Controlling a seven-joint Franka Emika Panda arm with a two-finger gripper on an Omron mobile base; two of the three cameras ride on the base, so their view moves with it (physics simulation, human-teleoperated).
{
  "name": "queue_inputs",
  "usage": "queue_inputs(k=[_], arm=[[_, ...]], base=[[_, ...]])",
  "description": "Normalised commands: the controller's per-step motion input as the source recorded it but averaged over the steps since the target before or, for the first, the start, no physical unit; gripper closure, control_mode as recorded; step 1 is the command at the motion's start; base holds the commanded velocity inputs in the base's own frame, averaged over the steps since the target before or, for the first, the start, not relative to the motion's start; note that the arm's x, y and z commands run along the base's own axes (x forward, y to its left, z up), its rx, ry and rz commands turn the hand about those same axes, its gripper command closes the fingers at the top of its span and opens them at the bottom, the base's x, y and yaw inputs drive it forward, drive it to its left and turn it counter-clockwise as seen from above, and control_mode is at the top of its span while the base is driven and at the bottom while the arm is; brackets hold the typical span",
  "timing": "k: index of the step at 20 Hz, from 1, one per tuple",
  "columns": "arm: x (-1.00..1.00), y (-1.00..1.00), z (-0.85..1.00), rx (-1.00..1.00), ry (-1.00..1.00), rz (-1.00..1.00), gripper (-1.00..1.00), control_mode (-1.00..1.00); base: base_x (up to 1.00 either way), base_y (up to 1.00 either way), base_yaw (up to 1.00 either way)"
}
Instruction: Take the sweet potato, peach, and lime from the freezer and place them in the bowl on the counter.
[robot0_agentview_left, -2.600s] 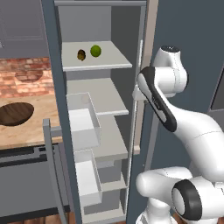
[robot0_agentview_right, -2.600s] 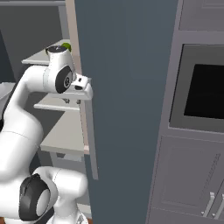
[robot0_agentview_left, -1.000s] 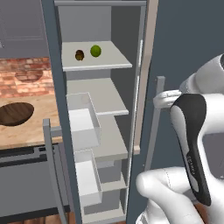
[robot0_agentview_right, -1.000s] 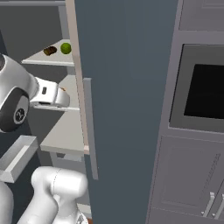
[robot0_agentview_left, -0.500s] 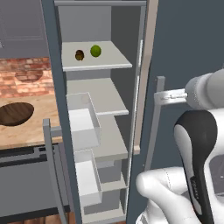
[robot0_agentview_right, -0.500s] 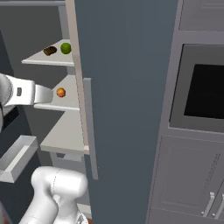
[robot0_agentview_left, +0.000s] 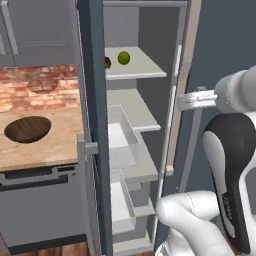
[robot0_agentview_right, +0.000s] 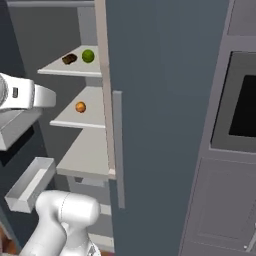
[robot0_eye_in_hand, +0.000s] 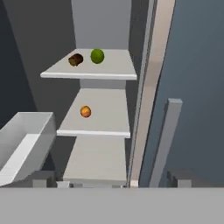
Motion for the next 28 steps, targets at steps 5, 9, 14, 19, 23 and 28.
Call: queue_inputs(k=[5,9,14,19,23,28], arm=[[0.00,0.00,0.00,0.00,0.00,0.00,-1.00,1.00],[0.00,0.00,0.00,0.00,0.00,0.00,-1.00,1.00],[0.00,0.00,0.00,0.00,0.00,0.00,-1.00,1.00],[0.00,0.00,0.00,0.00,0.00,0.00,-1.00,1.00],[0.00,0.00,0.00,0.00,0.00,0.00,-1.00,1.00],[0.00,0.00,0.00,0.00,0.00,0.00,-1.00,1.00]], base=[[0.56,0.52,0.03],[0.41,-0.13,0.12],[0.51,-0.23,0.22],[0.78,-0.35,0.32],[1.00,-0.12,0.29],[1.00,-0.40,0.25]])
